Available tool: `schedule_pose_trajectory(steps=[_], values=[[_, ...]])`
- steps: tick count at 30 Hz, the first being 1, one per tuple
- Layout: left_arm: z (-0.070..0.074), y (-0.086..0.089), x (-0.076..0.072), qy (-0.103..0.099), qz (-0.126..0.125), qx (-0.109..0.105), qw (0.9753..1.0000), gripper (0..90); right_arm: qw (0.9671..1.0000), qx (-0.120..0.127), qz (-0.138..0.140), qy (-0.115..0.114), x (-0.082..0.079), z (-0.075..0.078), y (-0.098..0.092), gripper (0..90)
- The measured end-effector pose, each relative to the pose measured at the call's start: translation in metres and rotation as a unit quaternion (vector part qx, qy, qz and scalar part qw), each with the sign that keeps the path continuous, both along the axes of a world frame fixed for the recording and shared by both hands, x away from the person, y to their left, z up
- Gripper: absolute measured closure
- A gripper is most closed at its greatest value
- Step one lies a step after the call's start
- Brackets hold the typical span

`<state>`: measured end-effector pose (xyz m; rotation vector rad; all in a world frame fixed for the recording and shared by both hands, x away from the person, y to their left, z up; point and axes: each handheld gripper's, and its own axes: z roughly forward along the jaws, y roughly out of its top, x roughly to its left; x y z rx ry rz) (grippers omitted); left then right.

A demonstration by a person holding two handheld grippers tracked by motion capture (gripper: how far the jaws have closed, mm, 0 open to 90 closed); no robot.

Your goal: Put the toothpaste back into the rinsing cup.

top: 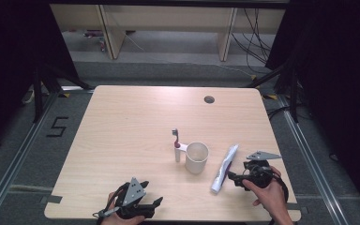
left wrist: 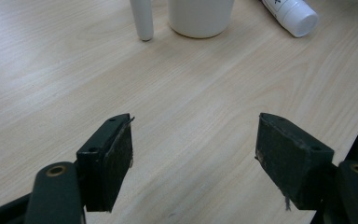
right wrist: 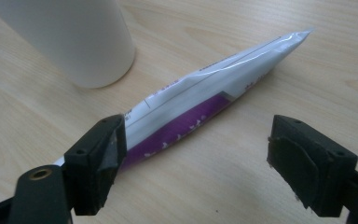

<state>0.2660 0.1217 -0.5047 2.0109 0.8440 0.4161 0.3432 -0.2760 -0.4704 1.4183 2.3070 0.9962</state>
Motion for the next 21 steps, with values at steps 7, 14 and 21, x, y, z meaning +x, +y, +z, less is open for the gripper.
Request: schedule_pose_trajectory(steps=[7, 14, 21], values=[[0.0, 0.0, 0.0, 0.001, 0.0, 0.002, 1.0, 27.0, 0.9997, -0.001, -0.012, 0.021, 0.01, 0.0, 0.023, 18.2], [0.0, 0.0, 0.0, 0.001, 0.0, 0.003, 1.0, 26.9, 0.9986, -0.008, -0.018, 0.048, 0.017, -0.003, 0.036, 18.2], [0.0, -0.001, 0.0, 0.001, -0.001, 0.003, 1.0, 26.9, 0.9977, -0.031, -0.018, 0.058, 0.024, -0.006, 0.038, 18.7]])
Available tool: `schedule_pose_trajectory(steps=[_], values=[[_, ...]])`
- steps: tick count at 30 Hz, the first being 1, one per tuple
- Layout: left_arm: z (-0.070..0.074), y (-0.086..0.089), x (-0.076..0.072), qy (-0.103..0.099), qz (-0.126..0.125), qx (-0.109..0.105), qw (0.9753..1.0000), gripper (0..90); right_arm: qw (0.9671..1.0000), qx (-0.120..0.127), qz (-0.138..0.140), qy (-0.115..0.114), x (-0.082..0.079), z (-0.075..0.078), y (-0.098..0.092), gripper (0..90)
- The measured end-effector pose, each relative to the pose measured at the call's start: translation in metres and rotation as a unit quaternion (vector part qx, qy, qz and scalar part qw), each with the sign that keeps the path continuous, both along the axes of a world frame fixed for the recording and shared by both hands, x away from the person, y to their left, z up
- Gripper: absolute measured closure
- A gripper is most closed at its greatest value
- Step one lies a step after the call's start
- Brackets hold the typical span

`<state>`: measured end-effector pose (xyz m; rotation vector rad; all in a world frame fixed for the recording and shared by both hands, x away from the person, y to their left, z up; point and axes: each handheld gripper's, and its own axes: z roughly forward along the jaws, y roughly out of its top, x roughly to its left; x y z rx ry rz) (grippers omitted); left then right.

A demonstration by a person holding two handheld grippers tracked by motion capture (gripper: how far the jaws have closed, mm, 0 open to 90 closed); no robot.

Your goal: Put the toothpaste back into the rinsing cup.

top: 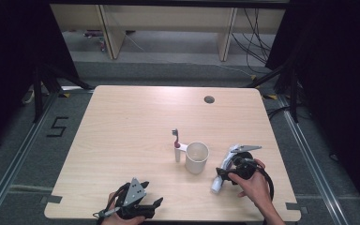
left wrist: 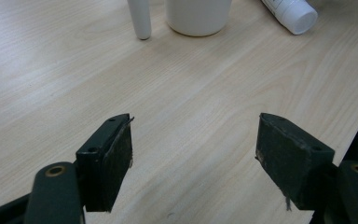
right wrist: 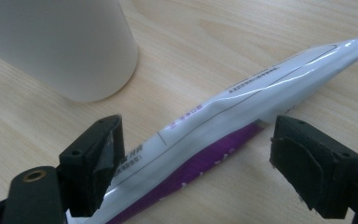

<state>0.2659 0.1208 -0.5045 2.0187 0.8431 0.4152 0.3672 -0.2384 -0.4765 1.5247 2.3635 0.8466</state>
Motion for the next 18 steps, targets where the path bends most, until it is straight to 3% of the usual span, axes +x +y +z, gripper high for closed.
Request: schedule_pose_trajectory(steps=[3, 4, 5, 6, 7, 8, 12, 14, 18], values=[[-0.0004, -0.0002, -0.0004, 0.001, -0.001, 0.001, 1.0, 26.9, 0.9998, -0.013, 0.016, 0.004, 0.0039, -0.0008, -0.0026, 18.4], [-0.0007, -0.001, -0.0004, 0.0, 0.0, -0.004, 1.0, 26.9, 0.9998, -0.002, 0.022, 0.001, 0.0049, -0.0013, -0.0018, 18.5], [-0.0005, -0.0009, -0.0001, 0.0, -0.001, -0.001, 1.0, 26.9, 0.9998, 0.006, 0.009, 0.017, 0.0035, -0.0008, 0.0012, 18.9], [-0.0011, -0.0013, 0.0003, 0.0, -0.002, -0.003, 1.0, 26.8, 0.9998, 0.001, 0.02, 0.008, 0.0058, -0.0021, 0.0017, 19.8], [-0.0011, -0.0013, 0.0003, 0.0, -0.002, -0.003, 1.0, 26.9, 0.9997, 0.001, 0.014, 0.02, 0.0053, -0.0013, 0.0034, 20.5], [-0.0015, -0.0012, -0.0002, 0.0, -0.003, -0.001, 1.0, 26.8, 0.9993, -0.012, 0.036, 0.004, 0.0082, -0.002, 0.0011, 21.7], [-0.0008, -0.0011, -0.0003, 0.001, -0.003, 0.0, 1.0, 26.8, 0.9994, -0.025, 0.022, 0.001, 0.0076, -0.0028, 0.0056, 25.4], [-0.0007, -0.001, -0.0004, 0.0, -0.004, 0.001, 1.0, 26.8, 0.9985, -0.038, 0.039, 0.002, 0.0092, -0.0012, 0.0023, 28.3], [-0.0009, -0.0015, 0.0002, 0.001, -0.005, 0.0, 1.0, 26.9, 0.9988, -0.032, 0.035, 0.014, 0.0095, 0.0001, 0.0004, 32.1]])
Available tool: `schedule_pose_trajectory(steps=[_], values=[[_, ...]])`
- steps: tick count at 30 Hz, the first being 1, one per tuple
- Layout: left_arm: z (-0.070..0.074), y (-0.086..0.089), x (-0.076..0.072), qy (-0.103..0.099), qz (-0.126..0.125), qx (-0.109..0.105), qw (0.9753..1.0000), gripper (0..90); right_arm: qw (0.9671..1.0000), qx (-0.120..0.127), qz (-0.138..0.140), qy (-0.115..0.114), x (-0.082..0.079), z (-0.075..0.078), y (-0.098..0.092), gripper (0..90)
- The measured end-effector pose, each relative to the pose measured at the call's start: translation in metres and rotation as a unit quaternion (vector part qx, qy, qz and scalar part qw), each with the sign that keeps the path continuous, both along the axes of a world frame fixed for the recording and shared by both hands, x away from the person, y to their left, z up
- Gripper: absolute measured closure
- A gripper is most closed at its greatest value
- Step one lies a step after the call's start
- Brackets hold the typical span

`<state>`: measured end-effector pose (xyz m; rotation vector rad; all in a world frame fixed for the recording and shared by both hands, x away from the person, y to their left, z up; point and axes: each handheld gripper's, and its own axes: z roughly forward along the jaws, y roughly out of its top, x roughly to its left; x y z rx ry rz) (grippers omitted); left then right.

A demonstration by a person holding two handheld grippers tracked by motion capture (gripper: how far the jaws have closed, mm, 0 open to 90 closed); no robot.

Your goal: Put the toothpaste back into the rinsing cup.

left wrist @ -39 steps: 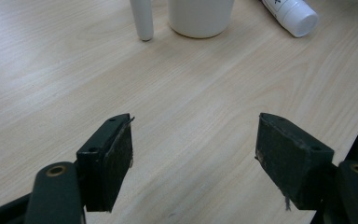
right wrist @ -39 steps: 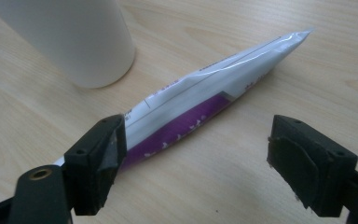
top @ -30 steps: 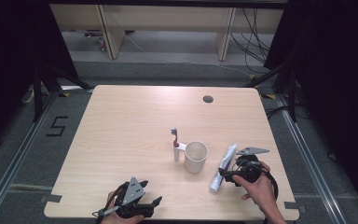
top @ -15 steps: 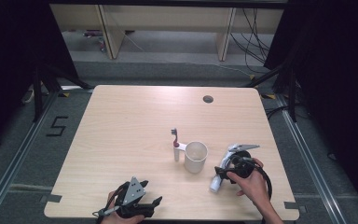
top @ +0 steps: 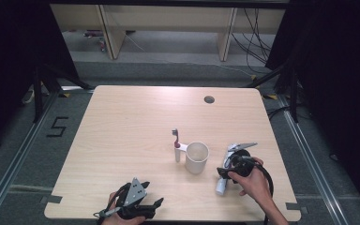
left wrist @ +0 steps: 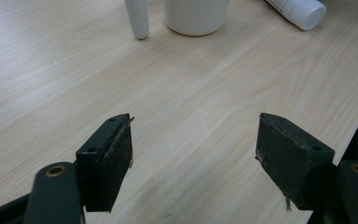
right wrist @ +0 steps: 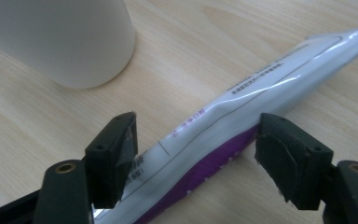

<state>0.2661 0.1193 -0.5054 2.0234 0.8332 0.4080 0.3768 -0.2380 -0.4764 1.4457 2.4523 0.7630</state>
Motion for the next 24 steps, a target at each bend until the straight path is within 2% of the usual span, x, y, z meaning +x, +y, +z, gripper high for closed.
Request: schedule_pose_trajectory(steps=[2, 5, 6, 7, 8, 9, 10, 11, 13, 14, 15, 16, 19, 20, 21, 22, 23, 24], values=[[0.0, -0.001, 0.0, -0.001, -0.001, 0.0, 1.0, 26.9, 0.9998, -0.012, 0.015, 0.001, 0.003, 0.001, -0.005, 34.9], [0.001, 0.0, 0.0, 0.001, -0.003, 0.011, 0.9999, 26.8, 0.9998, -0.013, 0.01, 0.008, 0.004, 0.001, -0.006, 36.7], [-0.001, -0.001, -0.001, 0.002, -0.002, 0.003, 1.0, 26.9, 0.9997, -0.013, 0.016, 0.014, 0.006, 0.002, -0.008, 38.2], [-0.001, -0.002, -0.001, 0.002, 0.0, -0.001, 1.0, 26.9, 0.9997, -0.011, 0.009, 0.02, 0.005, 0.003, -0.008, 38.8], [-0.001, -0.002, -0.001, 0.002, 0.0, -0.001, 1.0, 26.9, 0.9997, -0.011, 0.009, 0.02, 0.005, 0.003, -0.008, 38.8], [-0.001, -0.001, -0.001, 0.001, -0.001, 0.002, 1.0, 26.9, 0.9995, -0.015, 0.02, 0.017, 0.008, 0.003, -0.011, 39.7], [-0.001, -0.002, 0.0, 0.002, -0.001, -0.001, 1.0, 26.9, 0.9992, -0.01, 0.01, 0.037, 0.009, 0.004, -0.01, 41.3], [-0.001, -0.002, -0.001, 0.002, -0.001, -0.001, 1.0, 26.9, 0.999, -0.015, 0.022, 0.034, 0.012, 0.004, -0.013, 42.6], [-0.001, -0.002, -0.001, 0.003, -0.003, 0.002, 1.0, 26.9, 0.9989, -0.015, 0.024, 0.038, 0.013, 0.004, -0.013, 44.2], [-0.001, -0.002, -0.001, 0.003, -0.004, 0.002, 1.0, 26.8, 0.9981, -0.017, 0.015, 0.057, 0.014, 0.005, -0.012, 46.3], [-0.001, -0.002, 0.0, 0.001, -0.004, 0.004, 1.0, 26.8, 0.9981, -0.017, 0.015, 0.057, 0.014, 0.005, -0.012, 46.3], [-0.001, -0.002, 0.0, 0.001, -0.006, 0.002, 1.0, 26.9, 0.998, -0.027, 0.031, 0.049, 0.017, 0.005, -0.014, 47.0], [0.0, -0.001, 0.0, 0.0, -0.01, 0.011, 0.9999, 26.9, 0.9975, -0.03, 0.025, 0.058, 0.02, 0.005, -0.015, 49.7], [0.0, -0.001, 0.0, 0.0, -0.009, 0.014, 0.9999, 26.9, 0.9971, -0.031, 0.014, 0.068, 0.021, 0.007, -0.012, 50.8], [0.0, -0.002, 0.0, 0.001, -0.01, 0.014, 0.9999, 26.9, 0.9969, -0.035, 0.035, 0.061, 0.024, 0.008, -0.016, 51.6], [0.0, -0.002, 0.0, 0.001, -0.01, 0.014, 0.9999, 26.9, 0.9969, -0.035, 0.035, 0.061, 0.024, 0.008, -0.016, 51.6], [-0.001, -0.004, -0.001, 0.003, -0.007, -0.001, 1.0, 26.9, 0.9965, -0.035, 0.026, 0.072, 0.025, 0.01, -0.013, 53.3], [-0.001, -0.003, -0.001, 0.003, -0.009, 0.003, 0.9999, 26.9, 0.9965, -0.035, 0.026, 0.072, 0.025, 0.01, -0.013, 53.3]])
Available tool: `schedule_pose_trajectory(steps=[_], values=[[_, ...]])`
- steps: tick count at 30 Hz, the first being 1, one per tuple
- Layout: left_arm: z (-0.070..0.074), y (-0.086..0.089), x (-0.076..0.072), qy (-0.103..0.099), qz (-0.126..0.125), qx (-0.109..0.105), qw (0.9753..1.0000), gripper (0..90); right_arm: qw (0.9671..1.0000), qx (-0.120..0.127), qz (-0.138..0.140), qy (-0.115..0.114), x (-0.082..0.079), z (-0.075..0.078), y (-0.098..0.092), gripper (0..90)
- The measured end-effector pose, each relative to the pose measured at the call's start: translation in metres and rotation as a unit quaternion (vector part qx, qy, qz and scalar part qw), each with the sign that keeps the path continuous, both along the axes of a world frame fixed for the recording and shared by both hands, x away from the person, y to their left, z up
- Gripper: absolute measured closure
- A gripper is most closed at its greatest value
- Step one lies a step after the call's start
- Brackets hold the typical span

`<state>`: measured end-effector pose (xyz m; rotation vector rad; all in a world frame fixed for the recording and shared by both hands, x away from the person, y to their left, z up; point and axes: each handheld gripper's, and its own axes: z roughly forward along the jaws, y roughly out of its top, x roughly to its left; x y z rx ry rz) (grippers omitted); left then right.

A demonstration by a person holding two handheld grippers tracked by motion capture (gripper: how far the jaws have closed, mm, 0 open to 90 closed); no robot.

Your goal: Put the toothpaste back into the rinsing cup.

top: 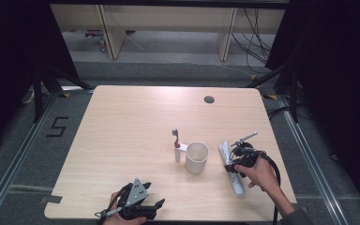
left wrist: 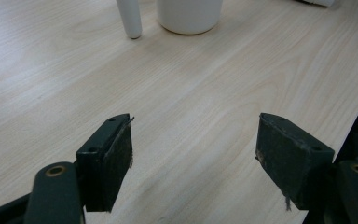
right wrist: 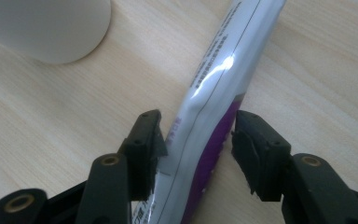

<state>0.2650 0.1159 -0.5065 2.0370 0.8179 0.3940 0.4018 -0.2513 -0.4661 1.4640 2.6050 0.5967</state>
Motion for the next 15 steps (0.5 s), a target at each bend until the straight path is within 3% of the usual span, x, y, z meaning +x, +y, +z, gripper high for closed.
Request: schedule_pose_trajectory(steps=[1, 6, 8, 9, 12, 14, 15], values=[[0.0001, -0.0002, 0.0, 0.0, -0.001, 0.001, 1.0, 26.9, 0.9998, -0.005, 0.016, -0.006, 0.0029, -0.0002, -0.001, 53.7], [0.0001, -0.0006, 0.0002, 0.0, -0.002, 0.001, 1.0, 26.9, 0.9995, -0.023, 0.011, 0.019, 0.0075, 0.0022, 0.0027, 60.5], [0.0001, -0.0007, 0.0003, 0.0, -0.002, 0.001, 1.0, 27.0, 0.9994, -0.024, 0.023, 0.013, 0.0091, 0.0012, 0.0015, 61.8], [0.0006, 0.0003, 0.0004, 0.0, -0.007, 0.01, 0.9999, 26.9, 0.9992, -0.029, 0.019, 0.022, 0.0096, 0.001, 0.001, 62.4], [-0.0005, -0.0015, -0.0001, -0.001, -0.002, 0.002, 1.0, 27.0, 0.9986, -0.037, 0.032, 0.017, 0.0106, -0.0001, -0.0006, 63.1], [-0.0003, -0.0012, 0.0006, 0.0, -0.005, 0.008, 1.0, 26.9, 0.9984, -0.041, 0.034, 0.019, 0.011, 0.0012, -0.0008, 67.8], [-0.0011, -0.0025, 0.0001, 0.0, -0.002, -0.001, 1.0, 26.9, 0.9982, -0.044, 0.035, 0.017, 0.0113, 0.0015, -0.0014, 70.3]])
